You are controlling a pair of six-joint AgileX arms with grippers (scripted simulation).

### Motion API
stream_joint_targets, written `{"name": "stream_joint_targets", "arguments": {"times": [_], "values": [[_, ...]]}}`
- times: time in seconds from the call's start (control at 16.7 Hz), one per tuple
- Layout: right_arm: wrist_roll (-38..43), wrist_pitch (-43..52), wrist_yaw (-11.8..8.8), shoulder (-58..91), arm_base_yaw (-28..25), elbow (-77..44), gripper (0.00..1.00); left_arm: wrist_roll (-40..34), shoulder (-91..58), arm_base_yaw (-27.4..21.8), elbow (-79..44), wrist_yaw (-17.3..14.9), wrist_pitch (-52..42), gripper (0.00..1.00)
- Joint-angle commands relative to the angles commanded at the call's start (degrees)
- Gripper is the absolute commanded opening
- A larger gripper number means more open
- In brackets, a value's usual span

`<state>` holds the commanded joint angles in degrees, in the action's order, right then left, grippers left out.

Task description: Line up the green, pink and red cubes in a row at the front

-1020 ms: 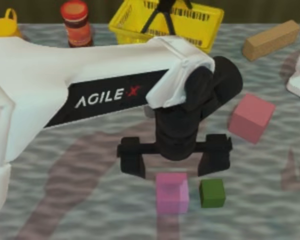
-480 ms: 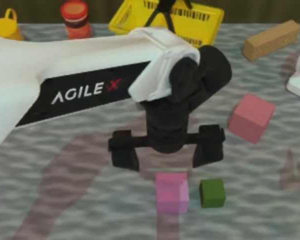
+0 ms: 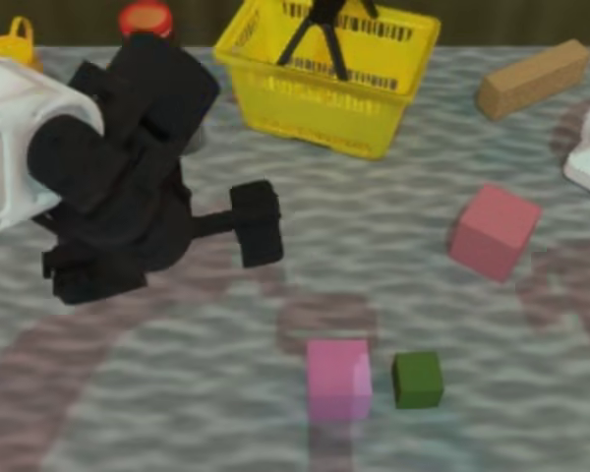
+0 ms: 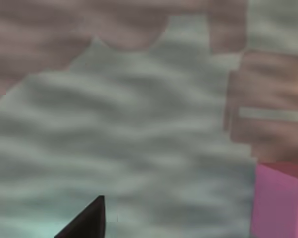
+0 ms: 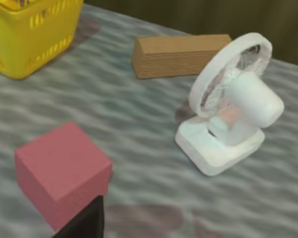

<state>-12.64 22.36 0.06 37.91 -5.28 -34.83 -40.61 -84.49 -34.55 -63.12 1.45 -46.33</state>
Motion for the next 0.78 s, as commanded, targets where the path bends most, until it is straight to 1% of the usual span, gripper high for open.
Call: {"name": "stream_joint_targets", "arguments": {"times": [0.48,0.78], "values": [[-14.64,27.83,0.17,52.70,-5.99,-39.29,1.00,19.34,43.51,19.59,36.65,-0.56,22.27,1.00],[-21.95,40.95,0.16,76.79,-9.06,-59.46,1.00,31.70,68.88,29.59,53.99,-1.03,36.01,1.00]]}}
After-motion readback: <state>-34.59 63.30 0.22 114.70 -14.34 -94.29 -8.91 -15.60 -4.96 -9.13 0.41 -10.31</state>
